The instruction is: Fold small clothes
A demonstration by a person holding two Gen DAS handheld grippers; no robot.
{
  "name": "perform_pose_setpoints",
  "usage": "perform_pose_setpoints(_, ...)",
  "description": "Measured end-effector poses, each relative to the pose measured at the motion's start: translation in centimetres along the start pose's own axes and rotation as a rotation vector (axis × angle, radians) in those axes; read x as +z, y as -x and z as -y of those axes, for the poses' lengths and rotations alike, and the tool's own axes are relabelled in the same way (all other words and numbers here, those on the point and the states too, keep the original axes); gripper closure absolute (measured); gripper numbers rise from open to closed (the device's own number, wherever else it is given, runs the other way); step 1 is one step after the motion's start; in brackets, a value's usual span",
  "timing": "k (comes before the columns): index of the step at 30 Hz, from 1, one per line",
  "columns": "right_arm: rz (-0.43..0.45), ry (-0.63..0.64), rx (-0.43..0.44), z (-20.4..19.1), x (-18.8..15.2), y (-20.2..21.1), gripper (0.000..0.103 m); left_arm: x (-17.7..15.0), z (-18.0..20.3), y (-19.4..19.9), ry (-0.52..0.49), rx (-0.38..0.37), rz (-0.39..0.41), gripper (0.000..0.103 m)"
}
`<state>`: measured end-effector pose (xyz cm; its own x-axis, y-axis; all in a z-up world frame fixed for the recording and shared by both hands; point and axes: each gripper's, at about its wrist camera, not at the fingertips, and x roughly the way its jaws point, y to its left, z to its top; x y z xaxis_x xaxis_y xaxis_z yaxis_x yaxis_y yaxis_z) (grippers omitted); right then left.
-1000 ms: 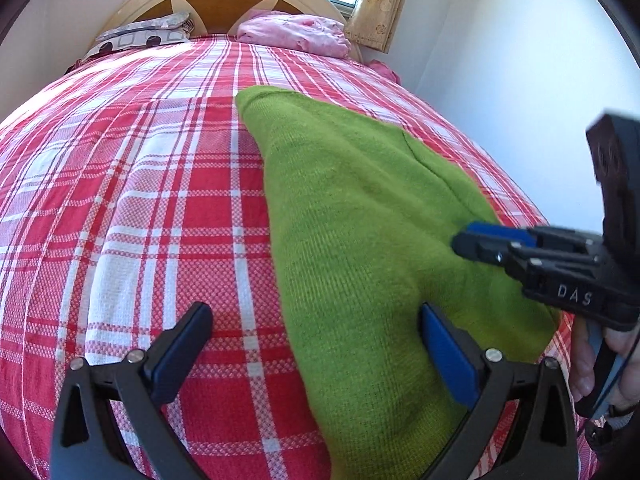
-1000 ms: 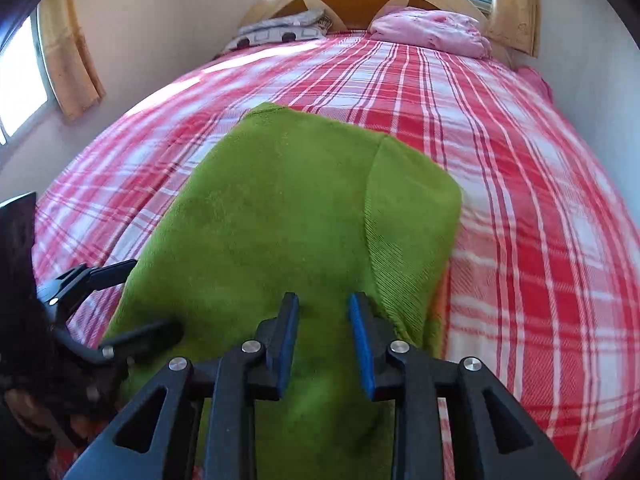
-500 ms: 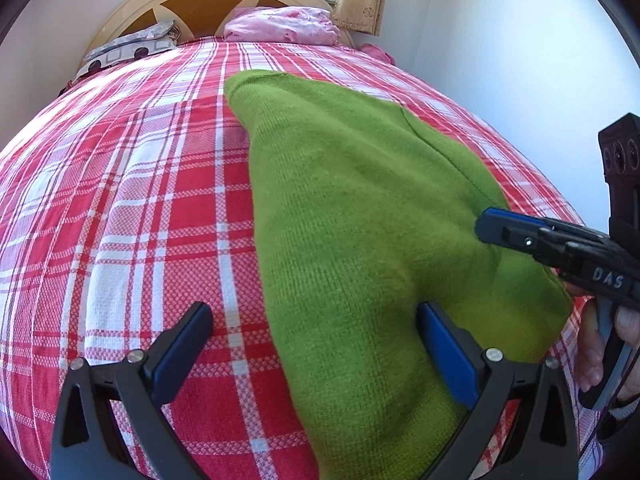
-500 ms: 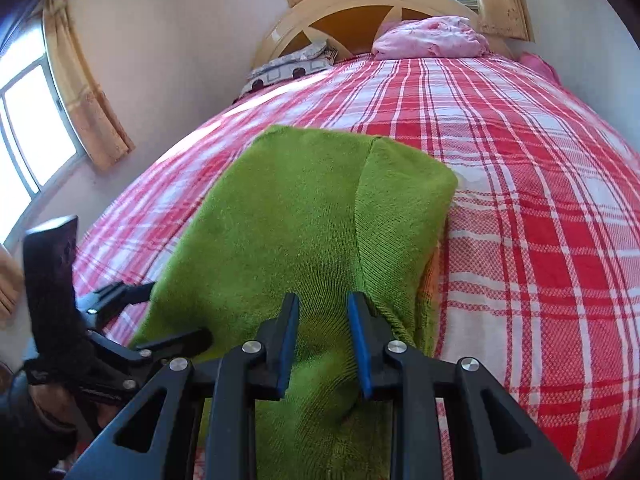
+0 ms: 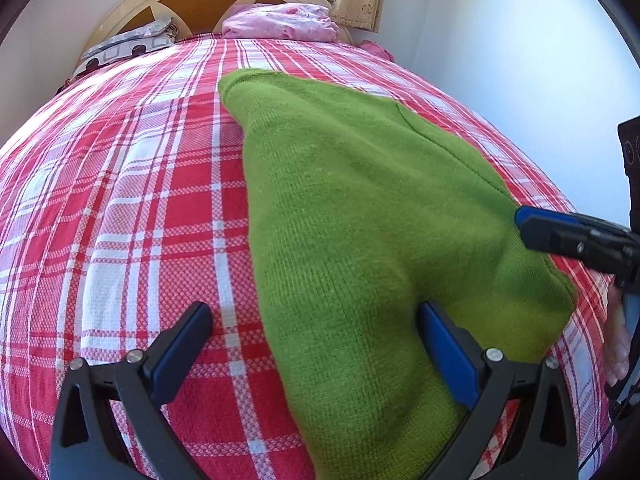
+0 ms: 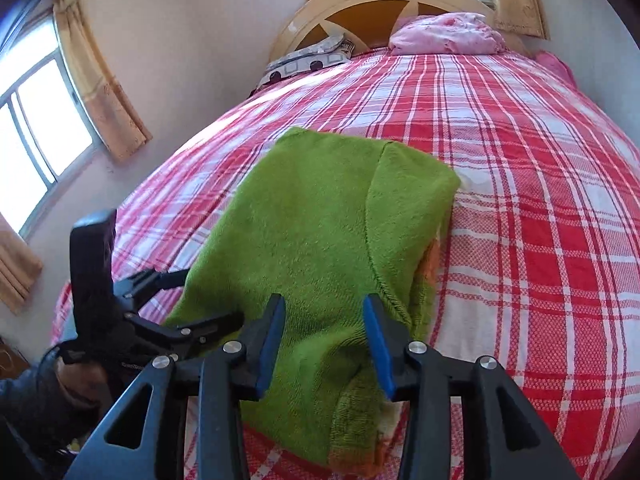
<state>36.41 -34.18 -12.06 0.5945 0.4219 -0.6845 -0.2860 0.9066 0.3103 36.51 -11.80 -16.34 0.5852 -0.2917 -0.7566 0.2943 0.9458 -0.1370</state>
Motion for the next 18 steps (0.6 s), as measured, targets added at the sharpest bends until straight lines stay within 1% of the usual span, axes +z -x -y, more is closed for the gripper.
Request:
perform_pose_setpoints(4, -0.034, 0.031, -0.001, -0.3, -0.6, -1.1, 0.06, 0.0, 0.0, 0.0, 0.0, -0.001, -0.001, 0.0)
perform_pose_setpoints(7, 0.0, 0.023, 0.005, -0.4, -0.7, 0.0, 0.061, 0.0, 0.0, 0.0, 0.002, -0.003, -0.002, 0.0)
perform_pose_setpoints(9, 0.06, 0.003, 0.016, 0.2, -0.1, 1.2, 0.06, 0.0, -0.1, 0.0, 0.005, -0.007, -0.002, 0.0)
perform_pose_setpoints(10, 0.084, -0.016, 0.002, 0.7, 0.3, 1.7, 0.054, 0.0, -0.1, -0.1, 0.007, -0.008, -0.003, 0.0)
perform_pose_setpoints(11, 0.098, -0.048, -0.006, 1.5, 0.8, 1.9, 0.042, 0.0, -0.1, -0.1, 0.007, -0.008, -0.003, 0.0)
perform_pose_setpoints(12, 0.104, -0.084, -0.005, 2.3, 1.2, 2.0, 0.038, 0.0, -0.1, -0.1, 0.007, -0.006, -0.004, 0.0)
perform_pose_setpoints(13, 0.104, -0.127, 0.008, 3.3, 1.6, 1.8, 0.036, 0.0, -0.1, -0.1, 0.005, -0.005, -0.004, 0.0)
perform_pose_setpoints(16, 0.065, -0.241, 0.037, 6.0, 2.7, 0.2, 0.036, 0.1, 0.0, -0.2, 0.005, -0.004, -0.005, 0.0)
perform_pose_setpoints(18, 0.048, -0.272, 0.046, 7.0, 3.2, -0.9, 0.036, 0.1, 0.0, -0.3, 0.006, -0.006, -0.006, 0.0)
